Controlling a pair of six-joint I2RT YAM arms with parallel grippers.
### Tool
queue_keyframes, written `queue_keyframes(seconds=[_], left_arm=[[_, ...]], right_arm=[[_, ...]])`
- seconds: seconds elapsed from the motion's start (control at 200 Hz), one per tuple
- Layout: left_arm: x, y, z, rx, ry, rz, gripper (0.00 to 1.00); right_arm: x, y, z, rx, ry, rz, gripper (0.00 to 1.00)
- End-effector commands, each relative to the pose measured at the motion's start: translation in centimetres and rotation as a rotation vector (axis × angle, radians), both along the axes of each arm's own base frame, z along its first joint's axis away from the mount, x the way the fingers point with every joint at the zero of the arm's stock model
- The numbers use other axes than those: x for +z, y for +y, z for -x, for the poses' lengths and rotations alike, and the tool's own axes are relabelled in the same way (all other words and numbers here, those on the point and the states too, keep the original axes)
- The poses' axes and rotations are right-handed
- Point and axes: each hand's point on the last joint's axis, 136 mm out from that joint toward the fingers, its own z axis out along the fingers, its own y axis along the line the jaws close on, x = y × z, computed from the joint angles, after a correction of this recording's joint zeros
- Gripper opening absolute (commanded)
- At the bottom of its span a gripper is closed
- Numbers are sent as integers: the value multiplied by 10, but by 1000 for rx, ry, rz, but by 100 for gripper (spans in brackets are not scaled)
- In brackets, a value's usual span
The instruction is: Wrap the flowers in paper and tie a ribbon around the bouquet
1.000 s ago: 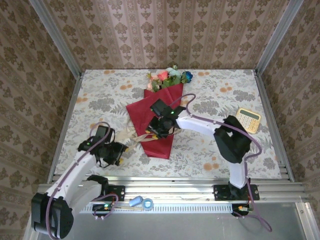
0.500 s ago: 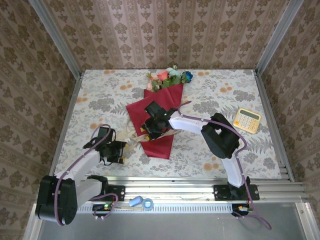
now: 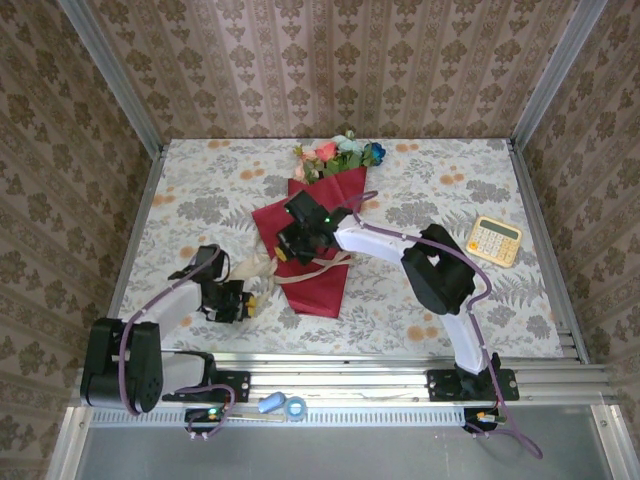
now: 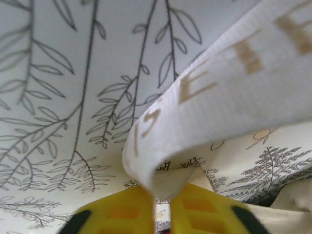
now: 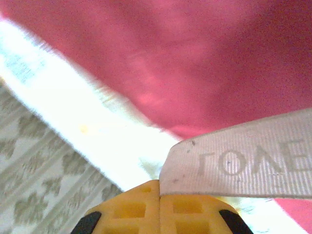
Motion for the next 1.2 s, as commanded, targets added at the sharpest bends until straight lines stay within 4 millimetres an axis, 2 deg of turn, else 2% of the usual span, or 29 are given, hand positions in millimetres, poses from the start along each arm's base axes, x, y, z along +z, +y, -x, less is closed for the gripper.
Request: queue_keyframes(seconds=[0.0, 0.02, 0.18, 0.37, 0.475, 0.59, 0.665, 0.68, 0.695, 0.73, 0.845, 1.0, 1.065, 1.15, 1.2], left_arm=[[-34, 20, -28, 11, -126, -113, 3], [-34, 21, -28, 12, -126, -115, 0], [-36, 30, -30, 17, -123, -120, 0], [-26, 42, -35, 17, -146, -139, 0], [-9, 51, -41, 4, -175, -179, 0], [12, 66, -45, -20, -195, -248, 0], [23, 78, -46, -17, -200, -285, 0], [25, 80, -46, -15, -201, -290, 0], [27, 82, -47, -13, -204, -296, 0], [30, 88, -47, -8, -202, -309, 0], [48, 103, -53, 2, -232, -347, 0], [80, 107, -73, 5, -320, -362, 0], [95, 111, -77, -8, -340, -396, 0], [113, 117, -79, -18, -358, -442, 0], [119, 120, -79, -18, -358, -458, 0]], right_arm=[[72, 13, -3, 155, -214, -54, 0], [80, 13, -2, 170, -243, -59, 0], [141, -3, 6, 230, -478, -106, 0], [203, -42, 4, 202, -716, -132, 0], [238, -81, -4, 141, -836, -87, 0], [270, -140, -15, 26, -910, -35, 0], [281, -182, -19, -55, -931, 24, 0], [278, -189, -22, -64, -924, 44, 0], [288, -198, -16, -79, -943, 46, 0], [293, -216, -16, -107, -950, 77, 0], [294, -272, -15, -202, -939, 156, 0], [298, -343, -14, -342, -924, 247, 0], [303, -367, -13, -399, -927, 269, 0], [309, -387, -12, -434, -928, 310, 0], [300, -398, -10, -448, -876, 357, 0]])
